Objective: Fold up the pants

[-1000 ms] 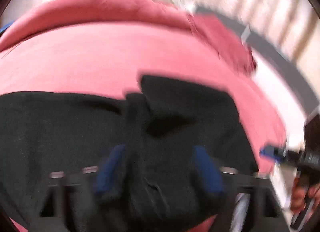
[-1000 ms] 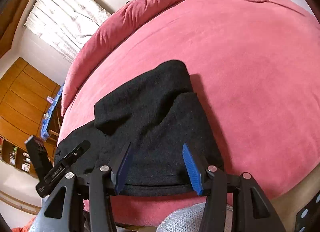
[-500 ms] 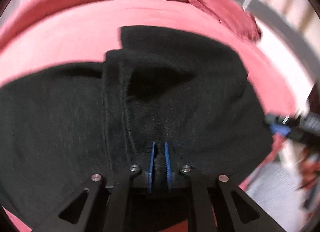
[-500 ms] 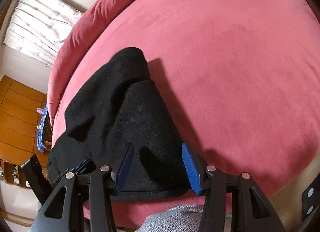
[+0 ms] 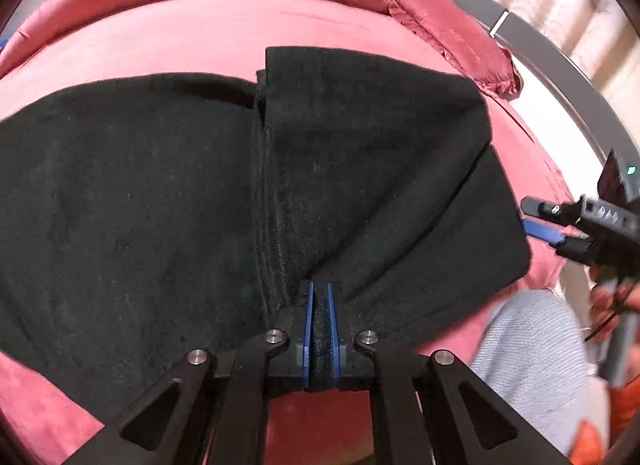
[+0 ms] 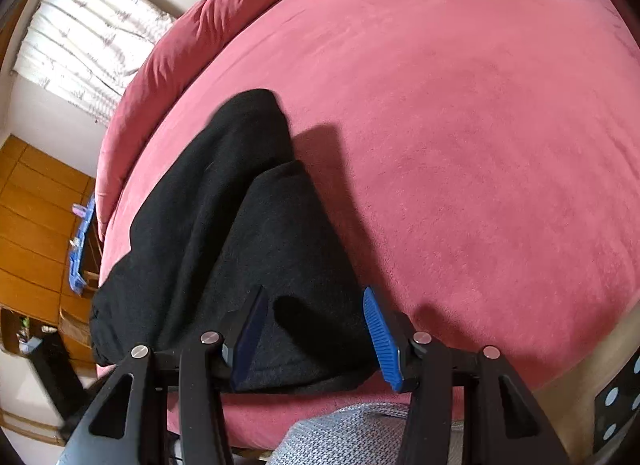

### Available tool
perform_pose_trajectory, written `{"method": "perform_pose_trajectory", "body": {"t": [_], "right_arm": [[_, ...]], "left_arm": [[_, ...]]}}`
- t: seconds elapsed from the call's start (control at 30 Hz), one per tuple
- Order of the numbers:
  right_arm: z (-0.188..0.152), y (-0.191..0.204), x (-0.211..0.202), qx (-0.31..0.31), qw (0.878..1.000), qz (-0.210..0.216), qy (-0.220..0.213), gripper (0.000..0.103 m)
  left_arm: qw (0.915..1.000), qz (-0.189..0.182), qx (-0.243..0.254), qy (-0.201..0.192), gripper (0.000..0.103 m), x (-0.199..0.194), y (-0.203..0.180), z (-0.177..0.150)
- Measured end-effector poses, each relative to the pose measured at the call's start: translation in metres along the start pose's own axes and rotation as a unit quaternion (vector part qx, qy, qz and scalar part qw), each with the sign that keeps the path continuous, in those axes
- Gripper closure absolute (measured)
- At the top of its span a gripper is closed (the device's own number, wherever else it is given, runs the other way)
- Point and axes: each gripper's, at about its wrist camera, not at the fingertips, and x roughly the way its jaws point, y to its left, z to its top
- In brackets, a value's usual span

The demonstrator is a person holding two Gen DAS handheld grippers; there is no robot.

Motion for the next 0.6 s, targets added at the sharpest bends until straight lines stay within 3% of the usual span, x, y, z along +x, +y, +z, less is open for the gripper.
{"method": "perform_pose_trajectory", "body": {"t": [0.17,0.27,0.3,0.33,0.43,0.57,0.6], "right_arm": [[0.014,0.011,-0.007,-0.043,0.999,-0.014,-0.018,0.052],[0.03,0.019,0.001,-0.067,0.997,-0.031,-0.027,0.052],[0.033,0.02,0.006,-0.07,0.997,-0.033,-0.023,0.052],[0.036,0.023,0.013,-0.074,0.996,-0.038,-0.016,0.052],[0.034,0.032,0.028,-0.087,0.996,-0.037,0.0,0.052],[0.029,0.041,0.033,-0.111,0.992,-0.06,-0.002,0.052],[0.029,0.04,0.033,-0.11,0.992,-0.061,-0.003,0.052]], "left_arm": [[0.9983,0.013,0.055,-0.009,0.089,-0.009,-0.019,0.009],[0.9991,0.016,0.028,-0.026,0.053,-0.016,-0.017,0.027],[0.9987,0.024,0.005,-0.045,0.035,-0.019,-0.01,0.035],[0.9978,0.028,-0.014,-0.058,0.029,-0.022,0.0,0.042],[0.9949,0.024,-0.068,-0.071,0.028,-0.018,0.026,0.058],[0.9973,0.022,-0.071,0.0,0.024,0.03,0.033,0.076],[0.9972,0.019,-0.073,0.002,0.018,0.036,0.032,0.08]]}}
